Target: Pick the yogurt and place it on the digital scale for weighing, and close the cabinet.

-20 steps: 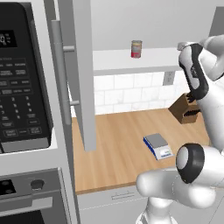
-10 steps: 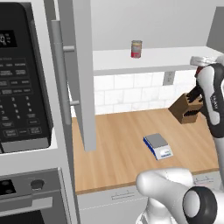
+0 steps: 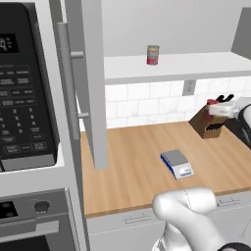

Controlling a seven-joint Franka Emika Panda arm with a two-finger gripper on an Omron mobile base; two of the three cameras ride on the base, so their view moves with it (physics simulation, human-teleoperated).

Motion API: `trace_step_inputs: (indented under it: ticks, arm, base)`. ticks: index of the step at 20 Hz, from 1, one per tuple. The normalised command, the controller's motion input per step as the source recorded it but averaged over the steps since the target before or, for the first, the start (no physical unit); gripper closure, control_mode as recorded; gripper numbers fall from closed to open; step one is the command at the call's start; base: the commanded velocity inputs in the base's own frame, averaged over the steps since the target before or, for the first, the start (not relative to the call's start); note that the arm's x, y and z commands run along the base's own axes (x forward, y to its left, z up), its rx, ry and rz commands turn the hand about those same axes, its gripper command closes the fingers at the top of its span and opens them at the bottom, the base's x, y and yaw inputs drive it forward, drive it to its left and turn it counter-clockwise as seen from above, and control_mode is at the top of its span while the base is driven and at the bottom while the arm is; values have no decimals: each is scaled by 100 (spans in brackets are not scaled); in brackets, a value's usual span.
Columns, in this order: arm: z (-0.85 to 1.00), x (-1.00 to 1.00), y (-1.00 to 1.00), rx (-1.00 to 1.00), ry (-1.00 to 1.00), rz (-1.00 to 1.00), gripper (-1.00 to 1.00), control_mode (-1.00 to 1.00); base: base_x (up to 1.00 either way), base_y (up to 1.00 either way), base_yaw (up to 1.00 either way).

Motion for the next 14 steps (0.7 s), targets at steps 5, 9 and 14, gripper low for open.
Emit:
trace_step_inputs:
  ticks: [5, 9, 14]
  arm:
    - [-92, 79, 10, 0, 26, 57, 100, -100]
    - [-77, 73, 6, -4, 10, 20, 100, -100]
    - [-79, 43, 10, -9, -7, 0, 100, -100]
  base:
    - [0, 0, 0]
    - [0, 0, 0]
    - [0, 0, 0]
